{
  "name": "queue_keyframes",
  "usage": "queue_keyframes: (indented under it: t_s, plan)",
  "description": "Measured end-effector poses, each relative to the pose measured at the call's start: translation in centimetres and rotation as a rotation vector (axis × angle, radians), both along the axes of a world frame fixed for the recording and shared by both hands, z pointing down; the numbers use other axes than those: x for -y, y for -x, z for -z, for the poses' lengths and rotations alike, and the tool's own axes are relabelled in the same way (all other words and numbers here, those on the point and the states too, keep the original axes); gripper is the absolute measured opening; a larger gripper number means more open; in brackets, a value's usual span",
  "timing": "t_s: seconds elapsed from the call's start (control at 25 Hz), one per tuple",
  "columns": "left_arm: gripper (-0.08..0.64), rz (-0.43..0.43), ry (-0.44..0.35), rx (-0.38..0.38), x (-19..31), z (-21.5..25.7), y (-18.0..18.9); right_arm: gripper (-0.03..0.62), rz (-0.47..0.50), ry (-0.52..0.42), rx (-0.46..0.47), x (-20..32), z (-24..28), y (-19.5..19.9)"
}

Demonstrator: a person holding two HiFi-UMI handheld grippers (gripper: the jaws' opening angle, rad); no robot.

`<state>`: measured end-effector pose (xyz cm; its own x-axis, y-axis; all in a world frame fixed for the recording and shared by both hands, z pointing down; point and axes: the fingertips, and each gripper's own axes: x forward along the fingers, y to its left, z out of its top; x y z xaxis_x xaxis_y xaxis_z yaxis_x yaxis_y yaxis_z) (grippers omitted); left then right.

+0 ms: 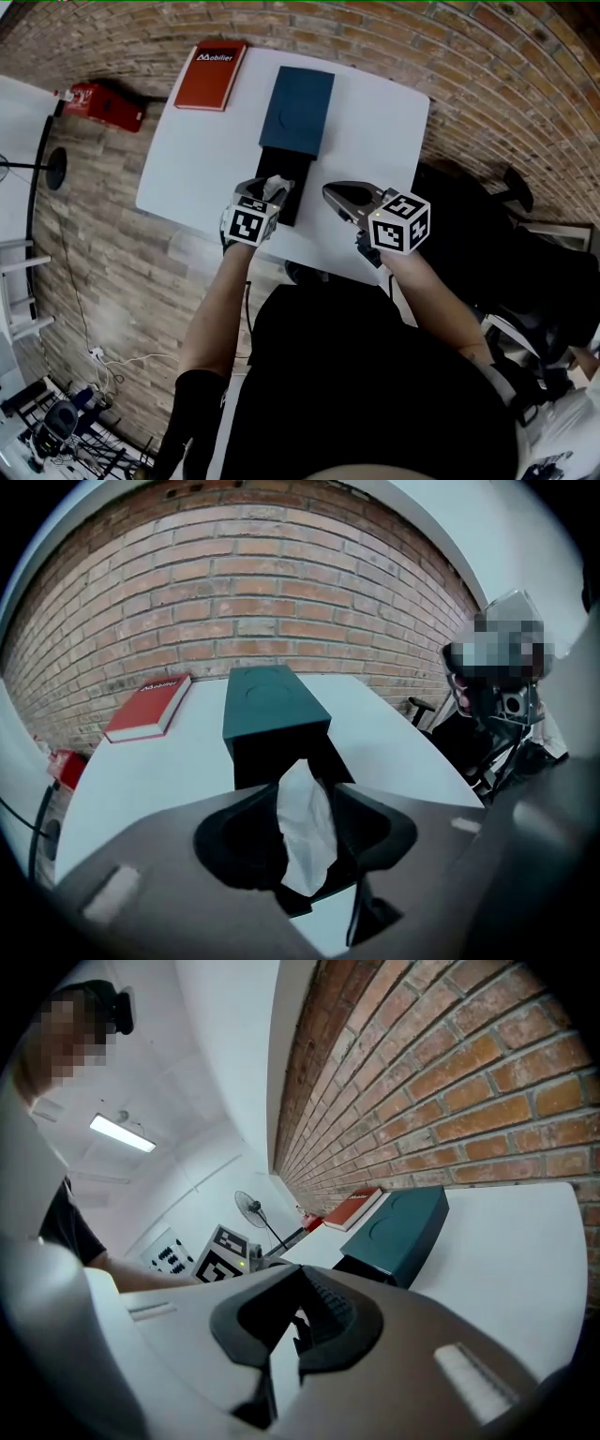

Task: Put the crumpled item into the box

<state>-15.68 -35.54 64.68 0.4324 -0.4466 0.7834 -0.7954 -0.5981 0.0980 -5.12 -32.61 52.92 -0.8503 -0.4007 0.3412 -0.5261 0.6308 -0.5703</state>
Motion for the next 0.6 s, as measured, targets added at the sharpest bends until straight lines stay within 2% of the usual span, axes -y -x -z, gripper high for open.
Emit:
queue_keyframes:
  t_s: [0.2,0.4,0.6]
  plan:
    - [0.221,0.018,-0.016,0.057,0.2,-0.4,1.6,0.002,0.012,-0.001,-0.003,-0.3,0.6,0.8]
    - [0.219,-0.008,0.04,0.062,-1.0,-1.9,1.2,0.002,0.009,0.004,-0.012,-0.5,0.7,0.6]
    - [0.231,-0.005,0.023,0.059,-0.6,-1.9,0.9,0.002,0.022,-0.007,-0.011,-0.6,1.5,1.0]
